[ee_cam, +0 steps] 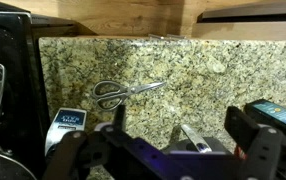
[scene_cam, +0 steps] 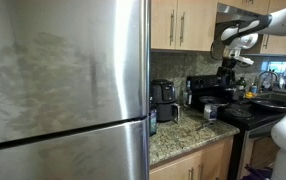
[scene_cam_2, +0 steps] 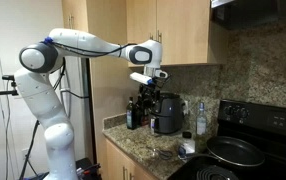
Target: Move the bottle of alcohol on the right to the left
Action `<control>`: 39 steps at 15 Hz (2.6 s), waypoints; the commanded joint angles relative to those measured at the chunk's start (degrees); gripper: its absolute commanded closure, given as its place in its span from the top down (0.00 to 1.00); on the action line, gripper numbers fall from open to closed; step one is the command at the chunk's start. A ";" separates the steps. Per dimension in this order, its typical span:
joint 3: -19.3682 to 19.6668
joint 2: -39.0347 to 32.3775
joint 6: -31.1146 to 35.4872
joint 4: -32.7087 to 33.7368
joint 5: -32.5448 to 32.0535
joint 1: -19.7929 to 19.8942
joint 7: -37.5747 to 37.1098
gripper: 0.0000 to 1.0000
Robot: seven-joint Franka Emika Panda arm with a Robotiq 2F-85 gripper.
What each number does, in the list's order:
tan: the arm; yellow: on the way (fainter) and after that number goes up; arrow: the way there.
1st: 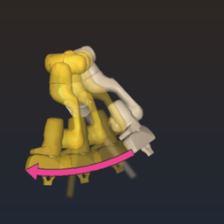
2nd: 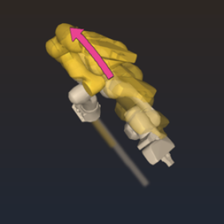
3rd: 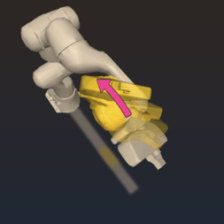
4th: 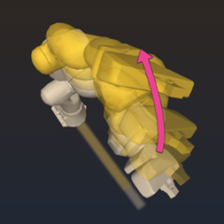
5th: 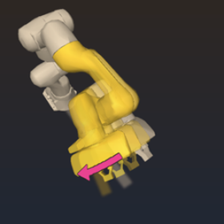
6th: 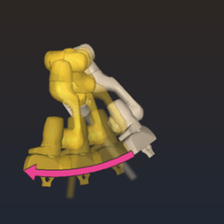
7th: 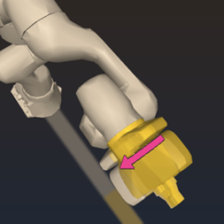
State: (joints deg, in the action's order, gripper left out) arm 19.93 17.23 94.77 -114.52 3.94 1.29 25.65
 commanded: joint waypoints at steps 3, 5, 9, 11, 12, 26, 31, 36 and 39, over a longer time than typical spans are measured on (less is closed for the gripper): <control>-3.41 -2.67 9.15 -2.59 -1.06 2.28 -1.46 1.00; -4.44 -6.13 17.20 -4.59 0.13 1.93 -3.15 1.00; -7.26 -13.41 37.43 -8.16 -0.12 2.38 -10.01 1.00; -7.72 -12.48 32.89 -7.07 -0.01 2.67 -7.97 1.00; -7.97 -13.00 32.82 -6.89 -0.03 2.72 -7.99 1.00; -10.33 -24.59 50.44 0.16 -3.28 4.15 -16.60 1.00; -9.84 -29.79 55.46 3.68 -8.21 3.85 -20.12 1.00; -10.01 -39.63 73.43 10.47 -9.98 3.75 -23.93 1.00; -4.61 -44.75 83.35 14.94 -11.29 0.41 -30.38 1.00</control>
State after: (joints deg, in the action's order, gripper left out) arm 11.41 -22.17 171.32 -105.30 -6.03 3.70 0.05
